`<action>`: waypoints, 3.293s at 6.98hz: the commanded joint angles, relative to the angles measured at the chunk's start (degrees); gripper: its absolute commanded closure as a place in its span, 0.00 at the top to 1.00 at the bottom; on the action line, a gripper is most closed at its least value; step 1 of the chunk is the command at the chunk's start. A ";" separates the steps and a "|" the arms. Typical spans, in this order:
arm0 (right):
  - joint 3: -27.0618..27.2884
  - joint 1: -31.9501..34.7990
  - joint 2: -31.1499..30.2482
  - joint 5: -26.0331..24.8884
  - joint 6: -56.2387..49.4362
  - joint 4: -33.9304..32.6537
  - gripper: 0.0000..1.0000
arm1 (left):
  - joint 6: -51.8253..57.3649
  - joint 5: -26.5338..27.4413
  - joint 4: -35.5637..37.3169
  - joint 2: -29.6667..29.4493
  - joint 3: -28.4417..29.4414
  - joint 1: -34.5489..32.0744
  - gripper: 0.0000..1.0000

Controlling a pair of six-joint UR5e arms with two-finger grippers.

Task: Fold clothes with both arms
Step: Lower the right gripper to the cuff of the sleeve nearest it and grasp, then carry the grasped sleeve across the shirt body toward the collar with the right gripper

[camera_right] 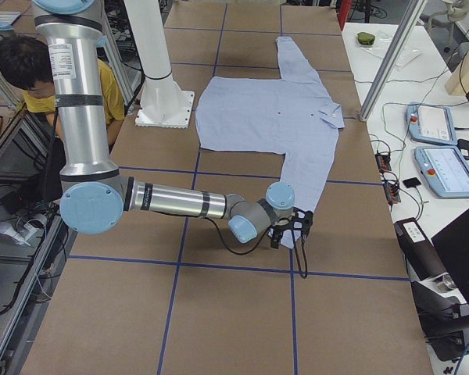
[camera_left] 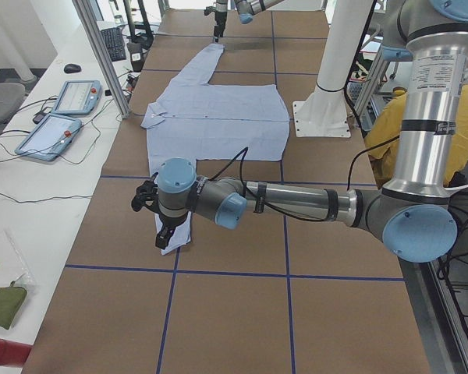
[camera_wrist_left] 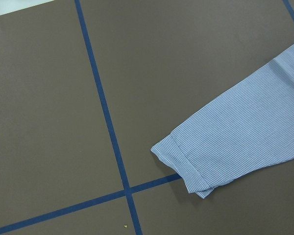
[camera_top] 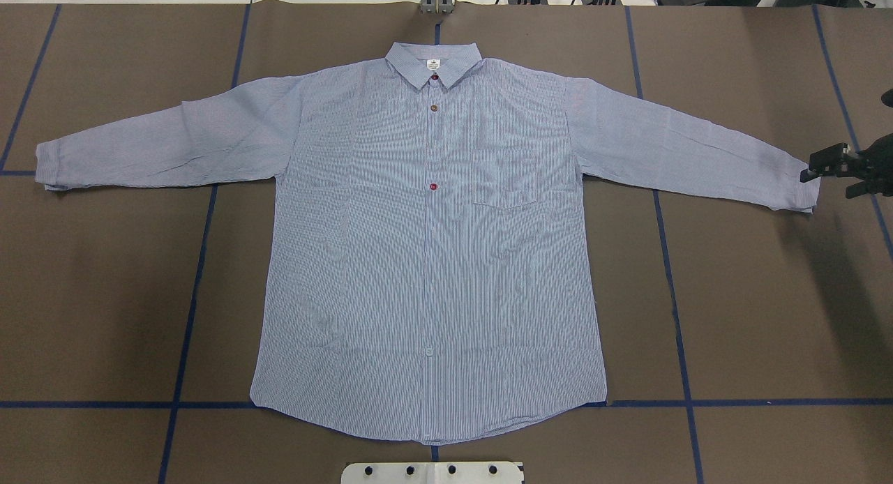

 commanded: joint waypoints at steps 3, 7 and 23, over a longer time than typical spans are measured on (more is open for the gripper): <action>-0.77 -1.68 -1.46 -0.22 6.62 2.92 0.92 | -0.08 0.00 -0.03 0.03 0.00 0.00 0.99; -0.95 -2.39 -1.46 -0.48 7.60 2.92 0.52 | 0.01 0.00 -0.03 0.03 0.00 0.00 0.99; -0.90 -25.92 42.95 -19.80 34.05 -14.93 0.00 | -0.34 0.00 -0.03 0.03 -0.26 0.00 0.99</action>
